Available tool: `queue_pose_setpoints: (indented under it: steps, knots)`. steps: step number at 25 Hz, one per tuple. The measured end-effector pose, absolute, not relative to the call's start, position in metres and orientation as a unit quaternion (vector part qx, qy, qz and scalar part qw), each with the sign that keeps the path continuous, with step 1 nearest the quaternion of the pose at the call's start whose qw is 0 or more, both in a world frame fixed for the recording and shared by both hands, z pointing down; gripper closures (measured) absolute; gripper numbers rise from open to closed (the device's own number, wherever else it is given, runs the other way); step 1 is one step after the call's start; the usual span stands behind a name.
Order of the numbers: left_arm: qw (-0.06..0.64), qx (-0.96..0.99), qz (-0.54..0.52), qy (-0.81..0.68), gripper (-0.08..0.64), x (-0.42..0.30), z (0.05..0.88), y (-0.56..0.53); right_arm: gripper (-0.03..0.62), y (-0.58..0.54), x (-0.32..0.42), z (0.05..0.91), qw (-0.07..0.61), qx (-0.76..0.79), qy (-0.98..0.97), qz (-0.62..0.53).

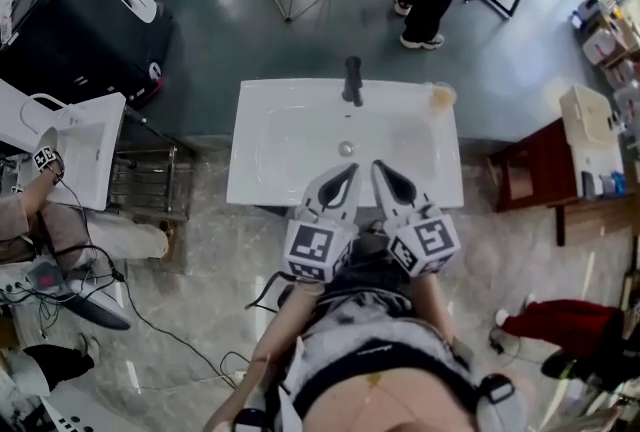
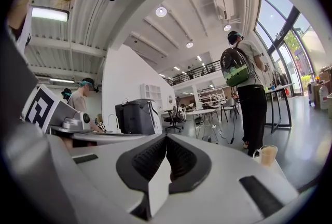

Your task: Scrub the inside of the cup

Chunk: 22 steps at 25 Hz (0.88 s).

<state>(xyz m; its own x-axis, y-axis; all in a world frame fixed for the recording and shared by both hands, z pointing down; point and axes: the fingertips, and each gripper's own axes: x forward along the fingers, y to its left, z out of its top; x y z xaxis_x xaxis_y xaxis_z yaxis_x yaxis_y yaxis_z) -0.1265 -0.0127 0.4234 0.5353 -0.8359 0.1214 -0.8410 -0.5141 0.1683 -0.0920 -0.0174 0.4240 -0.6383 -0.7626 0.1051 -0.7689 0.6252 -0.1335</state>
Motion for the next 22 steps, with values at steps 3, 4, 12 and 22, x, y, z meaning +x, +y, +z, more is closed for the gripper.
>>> queue_pose_setpoints:
  steps: [3, 4, 12, 22]
  knots:
    - [0.104, 0.866, 0.016, -0.489, 0.558, -0.123, 0.422, -0.025, 0.589, -0.031, -0.086, 0.422, 0.017, 0.42, -0.903, 0.086]
    - [0.104, 0.865, 0.016, -0.49, 0.558, -0.12, 0.421, -0.03, 0.589, -0.036, -0.082, 0.419, 0.014, 0.419, -0.904, 0.086]
    - [0.102, 0.869, 0.017, -0.484, 0.558, -0.08, 0.411, -0.068, 0.589, -0.075, -0.055, 0.409, 0.011, 0.408, -0.909, 0.086]
    - [0.115, 0.865, 0.016, -0.487, 0.558, -0.036, 0.421, -0.109, 0.589, -0.116, -0.008, 0.42, 0.02, 0.407, -0.909, 0.089]
